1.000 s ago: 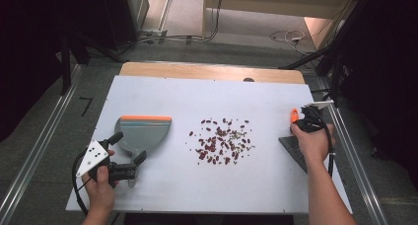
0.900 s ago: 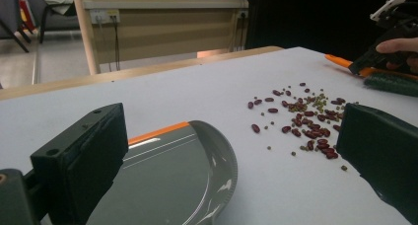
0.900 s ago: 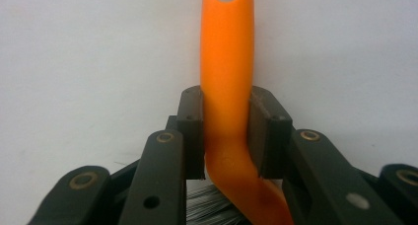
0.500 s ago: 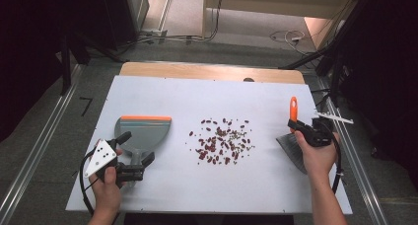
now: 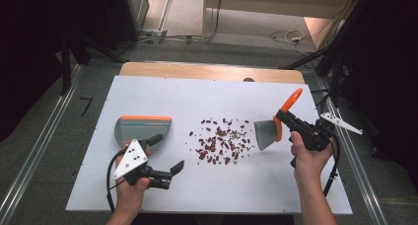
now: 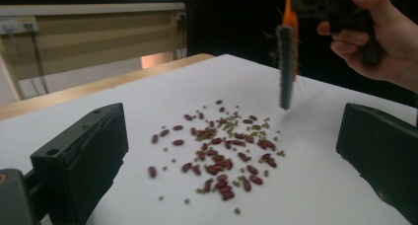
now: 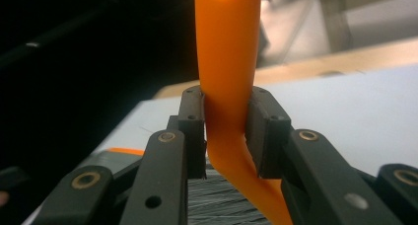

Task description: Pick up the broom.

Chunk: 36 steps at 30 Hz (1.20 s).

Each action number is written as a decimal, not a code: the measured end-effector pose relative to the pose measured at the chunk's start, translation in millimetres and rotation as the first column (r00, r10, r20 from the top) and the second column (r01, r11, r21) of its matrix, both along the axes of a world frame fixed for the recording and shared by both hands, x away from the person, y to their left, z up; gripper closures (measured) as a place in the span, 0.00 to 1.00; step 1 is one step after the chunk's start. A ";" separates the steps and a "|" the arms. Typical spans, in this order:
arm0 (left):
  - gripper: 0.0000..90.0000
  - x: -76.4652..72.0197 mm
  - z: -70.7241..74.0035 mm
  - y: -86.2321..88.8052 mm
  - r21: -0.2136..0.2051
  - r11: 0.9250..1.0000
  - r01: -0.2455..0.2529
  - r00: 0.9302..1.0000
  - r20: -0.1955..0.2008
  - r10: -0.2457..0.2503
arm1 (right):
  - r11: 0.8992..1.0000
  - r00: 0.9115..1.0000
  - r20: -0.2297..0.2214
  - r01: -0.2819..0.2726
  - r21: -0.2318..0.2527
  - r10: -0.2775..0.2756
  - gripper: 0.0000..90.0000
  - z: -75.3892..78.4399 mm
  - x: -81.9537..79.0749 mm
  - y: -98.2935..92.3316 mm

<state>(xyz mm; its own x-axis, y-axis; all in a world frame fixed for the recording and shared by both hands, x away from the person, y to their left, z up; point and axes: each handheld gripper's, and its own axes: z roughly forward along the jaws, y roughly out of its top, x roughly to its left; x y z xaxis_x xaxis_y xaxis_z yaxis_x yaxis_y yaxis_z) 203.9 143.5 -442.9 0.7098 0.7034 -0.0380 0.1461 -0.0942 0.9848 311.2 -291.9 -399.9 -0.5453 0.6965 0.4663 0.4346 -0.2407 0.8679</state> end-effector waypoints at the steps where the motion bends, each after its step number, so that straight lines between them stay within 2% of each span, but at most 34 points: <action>1: 0.00 1.4 0.9 -7.3 0.008 1.000 0.013 1.000 -0.002 -0.013 | 1.000 1.000 0.000 0.000 0.000 0.000 0.77 0.0 0.0 0.0; 3: 0.00 6.7 1.3 -26.2 0.021 0.999 0.045 0.999 -0.004 -0.045 | 0.999 0.998 0.038 -0.049 0.018 0.048 0.77 8.6 -5.3 14.9; 5: 0.01 8.4 1.2 -32.4 0.015 0.999 0.052 0.999 -0.009 -0.052 | 0.997 0.996 0.055 -0.071 0.016 0.070 0.77 11.7 -9.3 24.2; 9: 0.03 13.3 3.8 -53.4 0.012 0.996 0.089 0.996 -0.017 -0.089 | 0.991 0.989 0.072 -0.132 0.002 0.132 0.77 15.9 -19.9 44.5; 10: 0.03 14.3 4.9 -58.3 0.015 0.995 0.096 0.995 -0.017 -0.096 | 0.991 0.989 0.072 -0.132 0.002 0.132 0.77 15.9 -19.9 44.5; 11: 0.04 15.6 6.0 -64.3 0.016 0.995 0.101 0.995 -0.021 -0.101 | 0.987 0.984 0.078 -0.160 0.009 0.159 0.77 17.6 -25.7 54.2; 12: 0.04 16.4 6.8 -67.5 0.015 0.994 0.106 0.994 -0.026 -0.106 | 0.987 0.984 0.078 -0.160 0.009 0.159 0.77 17.6 -25.7 54.2; 13: 0.07 17.0 8.5 -75.9 0.009 0.994 0.110 0.994 -0.028 -0.110 | 0.981 0.978 0.085 -0.192 0.017 0.190 0.77 19.5 -30.8 62.2; 20: 0.15 17.9 11.3 -90.2 0.004 0.993 0.121 0.992 -0.039 -0.121 | 0.969 0.964 0.105 -0.247 0.025 0.243 0.77 24.6 -46.9 84.1; 21: 0.19 18.0 11.3 -90.3 0.001 0.992 0.125 0.991 -0.043 -0.124 | 0.964 0.959 0.113 -0.265 0.021 0.262 0.77 26.4 -52.5 91.7; 23: 0.22 18.1 11.1 -90.4 -0.006 0.992 0.126 0.990 -0.055 -0.126 | 0.963 0.957 0.115 -0.269 0.025 0.265 0.77 26.7 -54.2 94.0; 24: 0.32 18.4 11.2 -89.8 -0.011 0.991 0.131 0.989 -0.063 -0.132 | 0.955 0.951 0.113 -0.294 0.040 0.288 0.77 27.4 -58.0 99.2; 27: 0.48 18.7 12.7 -87.7 -0.039 0.990 0.135 0.987 -0.082 -0.138 | 0.951 0.947 0.118 -0.306 0.041 0.299 0.77 27.3 -62.0 105.3; 29: 0.61 19.0 13.9 -85.3 -0.058 0.986 0.153 0.983 -0.091 -0.158 | 0.950 0.945 0.125 -0.309 0.033 0.303 0.77 26.1 -64.2 108.8; 31: 0.80 19.4 14.2 -83.2 -0.067 0.982 0.174 0.978 -0.103 -0.181 | 0.950 0.944 0.125 -0.310 0.031 0.304 0.77 24.9 -65.6 111.0; 32: 0.86 19.3 14.1 -82.0 -0.062 0.982 0.177 0.978 -0.099 -0.182 | 0.950 0.944 0.126 -0.311 0.033 0.305 0.77 24.3 -65.8 111.7; 34: 0.89 19.8 14.2 -79.5 -0.068 0.979 0.193 0.974 -0.106 -0.199 | 0.949 0.943 0.127 -0.313 0.035 0.307 0.77 23.7 -65.9 111.9; 35: 0.93 20.0 14.6 -77.8 -0.054 0.978 0.199 0.974 -0.097 -0.204 | 0.941 0.934 0.136 -0.338 0.026 0.331 0.76 23.0 -64.5 112.5; 36: 0.93 19.9 15.0 -76.5 -0.052 0.979 0.200 0.974 -0.097 -0.204 | 0.938 0.930 0.144 -0.346 0.020 0.339 0.76 23.0 -64.0 112.5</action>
